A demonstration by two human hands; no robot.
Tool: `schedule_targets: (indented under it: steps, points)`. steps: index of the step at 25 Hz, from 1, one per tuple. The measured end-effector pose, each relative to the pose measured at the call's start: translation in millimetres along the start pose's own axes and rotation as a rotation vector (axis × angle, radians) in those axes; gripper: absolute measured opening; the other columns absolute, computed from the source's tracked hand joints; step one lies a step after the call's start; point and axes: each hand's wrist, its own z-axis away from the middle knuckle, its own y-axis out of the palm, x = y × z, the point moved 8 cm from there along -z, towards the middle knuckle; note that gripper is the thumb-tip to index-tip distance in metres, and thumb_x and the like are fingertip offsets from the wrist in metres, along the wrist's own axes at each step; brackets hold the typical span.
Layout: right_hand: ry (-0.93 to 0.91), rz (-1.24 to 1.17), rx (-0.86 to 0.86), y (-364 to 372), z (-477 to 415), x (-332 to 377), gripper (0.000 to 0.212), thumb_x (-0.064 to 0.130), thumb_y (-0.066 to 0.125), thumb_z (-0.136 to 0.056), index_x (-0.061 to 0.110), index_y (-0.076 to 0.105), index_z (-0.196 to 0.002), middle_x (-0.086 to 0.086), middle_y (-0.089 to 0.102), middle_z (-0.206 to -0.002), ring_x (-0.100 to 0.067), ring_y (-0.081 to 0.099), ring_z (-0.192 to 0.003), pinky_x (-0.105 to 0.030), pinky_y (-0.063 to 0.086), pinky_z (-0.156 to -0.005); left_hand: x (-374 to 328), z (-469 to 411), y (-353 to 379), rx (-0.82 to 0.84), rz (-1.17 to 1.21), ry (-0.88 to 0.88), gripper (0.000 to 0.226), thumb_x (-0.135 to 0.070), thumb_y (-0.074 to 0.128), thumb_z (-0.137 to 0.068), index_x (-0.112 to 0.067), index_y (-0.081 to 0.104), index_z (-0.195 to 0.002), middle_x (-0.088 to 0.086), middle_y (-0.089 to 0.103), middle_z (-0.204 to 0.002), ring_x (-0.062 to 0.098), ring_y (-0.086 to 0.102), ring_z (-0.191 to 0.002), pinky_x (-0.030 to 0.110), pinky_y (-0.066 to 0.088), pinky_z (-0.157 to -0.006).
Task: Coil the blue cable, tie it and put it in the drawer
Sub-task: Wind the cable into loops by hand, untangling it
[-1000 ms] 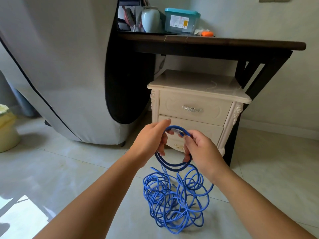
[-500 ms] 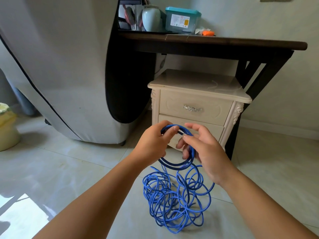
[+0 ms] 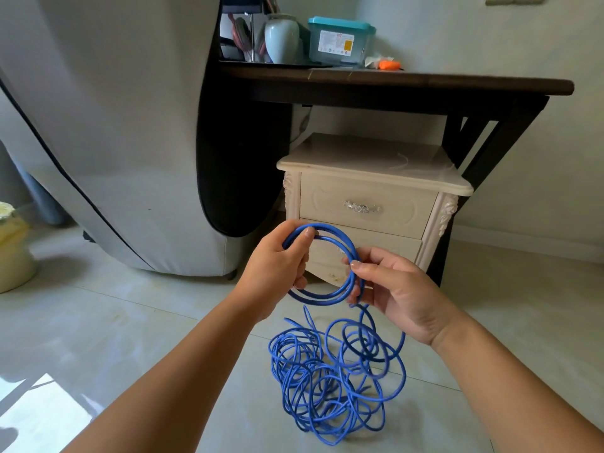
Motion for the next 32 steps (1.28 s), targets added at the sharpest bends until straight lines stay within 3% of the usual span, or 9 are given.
schedule_targets:
  steps: [3, 7, 12, 17, 20, 22, 25, 29, 32]
  points:
    - [-0.071, 0.061, -0.026, 3.8, 0.7, 1.4, 0.014, 0.006, 0.049, -0.097, 0.006, 0.062, -0.103, -0.008, 0.071, -0.084, -0.016, 0.053, -0.066, -0.025, 0.046, -0.060, -2.0, 1.1, -3.6, -0.073, -0.009, 0.028, 0.016, -0.018, 0.051, -0.102, -0.019, 0.067, -0.102, -0.002, 0.054, -0.066, 0.009, 0.041, -0.050, 0.022, 0.040, -0.047]
    - [-0.155, 0.138, -0.148, 1.3, 0.0, 1.4, 0.018, 0.011, 0.043, -0.102, 0.012, 0.061, -0.104, 0.001, 0.063, -0.065, -0.025, 0.063, -0.086, -0.046, 0.046, -0.091, -0.1, 4.7, 3.9, -0.093, -0.009, 0.012, 0.017, -0.019, 0.049, -0.103, -0.020, 0.066, -0.103, 0.000, 0.054, -0.064, 0.012, 0.042, -0.048, 0.030, 0.042, -0.050]
    - [-0.196, 0.031, -0.253, -4.3, 0.8, 7.0, 0.022, 0.009, 0.037, -0.105, 0.008, 0.056, -0.094, 0.002, 0.045, -0.059, -0.014, 0.048, -0.052, -0.028, 0.053, -0.061, -3.4, 9.7, 15.4, 0.083, 0.036, -0.074, 0.025, -0.013, 0.040, -0.106, -0.020, 0.061, -0.118, 0.005, 0.064, -0.089, 0.013, 0.057, -0.058, 0.028, 0.047, -0.060]
    - [-0.299, 0.316, -0.262, 5.6, 5.4, 11.8, 0.020, 0.012, 0.037, -0.105, 0.012, 0.055, -0.095, 0.007, 0.045, -0.057, -0.015, 0.049, -0.055, -0.034, 0.058, -0.070, -6.0, 11.1, 9.0, -0.052, -0.050, -0.012, 0.030, -0.005, 0.044, -0.102, -0.026, 0.064, -0.108, 0.005, 0.067, -0.107, 0.010, 0.066, -0.064, 0.026, 0.054, -0.057]
    - [-0.269, 0.446, -0.286, -2.9, 3.5, 14.1, 0.023, 0.015, 0.039, -0.105, 0.022, 0.059, -0.098, 0.003, 0.043, -0.057, -0.020, 0.049, -0.059, -0.029, 0.057, -0.066, -9.2, 7.1, 3.5, 0.033, -0.366, 0.053, 0.020, -0.028, 0.058, -0.096, -0.034, 0.066, -0.113, -0.016, 0.064, -0.107, 0.002, 0.061, -0.097, 0.026, 0.048, -0.083]
    - [-0.242, 0.571, -0.238, -1.1, 1.0, 11.9, 0.024, 0.018, 0.040, -0.105, 0.029, 0.060, -0.097, 0.006, 0.044, -0.059, -0.011, 0.049, -0.054, -0.038, 0.058, -0.067, -19.1, 10.2, 3.9, 0.060, -0.522, 0.161, 0.024, -0.043, 0.056, -0.097, -0.035, 0.066, -0.116, -0.020, 0.064, -0.109, 0.001, 0.058, -0.106, 0.027, 0.048, -0.090]
    - [-0.245, 0.735, -0.141, 14.0, 1.9, 10.5, 0.020, 0.026, 0.039, -0.105, 0.031, 0.057, -0.100, 0.019, 0.054, -0.064, -0.006, 0.052, -0.051, -0.048, 0.058, -0.070, -24.2, 14.7, 21.4, 0.151, -0.598, 0.226, 0.024, -0.036, 0.048, -0.102, -0.026, 0.068, -0.111, -0.013, 0.068, -0.087, 0.002, 0.062, -0.082, 0.028, 0.052, -0.078]
    - [-0.366, 0.975, -0.166, 23.0, 6.2, 19.6, 0.011, 0.032, 0.037, -0.104, 0.028, 0.047, -0.108, 0.002, 0.063, -0.083, -0.015, 0.059, -0.059, -0.044, 0.051, -0.064, -16.7, 4.7, 22.5, 0.190, -0.765, 0.139, 0.031, -0.040, 0.041, -0.104, -0.028, 0.059, -0.083, -0.008, 0.051, -0.064, 0.005, 0.047, -0.056, 0.018, 0.043, -0.056]
    - [-0.405, 0.905, -0.165, 24.8, 5.5, 22.0, 0.015, 0.030, 0.045, -0.102, 0.027, 0.037, -0.114, 0.008, 0.067, -0.088, -0.006, 0.057, -0.061, -0.031, 0.047, -0.061, -10.7, 2.3, 19.5, 0.182, -0.751, 0.055, 0.038, -0.042, 0.039, -0.104, -0.023, 0.061, -0.079, -0.007, 0.051, -0.062, 0.006, 0.044, -0.055, 0.018, 0.036, -0.054]
